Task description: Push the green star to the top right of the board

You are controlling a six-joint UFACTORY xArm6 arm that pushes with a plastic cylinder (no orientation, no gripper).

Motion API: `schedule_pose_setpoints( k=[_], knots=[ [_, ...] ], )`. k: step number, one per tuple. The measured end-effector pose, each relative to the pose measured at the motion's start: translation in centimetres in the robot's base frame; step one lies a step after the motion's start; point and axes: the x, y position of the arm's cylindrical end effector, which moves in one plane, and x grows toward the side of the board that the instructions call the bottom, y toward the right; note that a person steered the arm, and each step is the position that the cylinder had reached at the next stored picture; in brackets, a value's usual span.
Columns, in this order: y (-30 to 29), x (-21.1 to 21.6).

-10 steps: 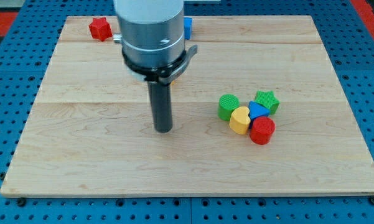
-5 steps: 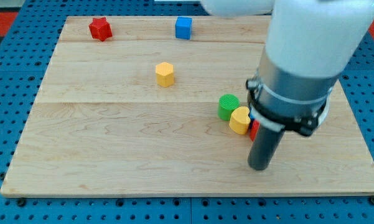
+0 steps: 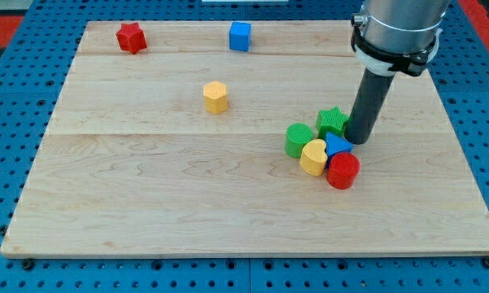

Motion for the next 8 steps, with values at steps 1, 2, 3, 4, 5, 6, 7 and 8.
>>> schedule_pose_setpoints(
  k=[1,2,3,4,5,6,7,8],
  knots=[
    [-0.8,0.1],
    [-3.0,0.5],
    [-6.7,-0.3],
    [-8.4,-3.5],
    [-7.8,-7.7],
    [-5.9,-11.7],
    [-4.1,-15.6],
    [-3.2,-19.3]
  ],
)
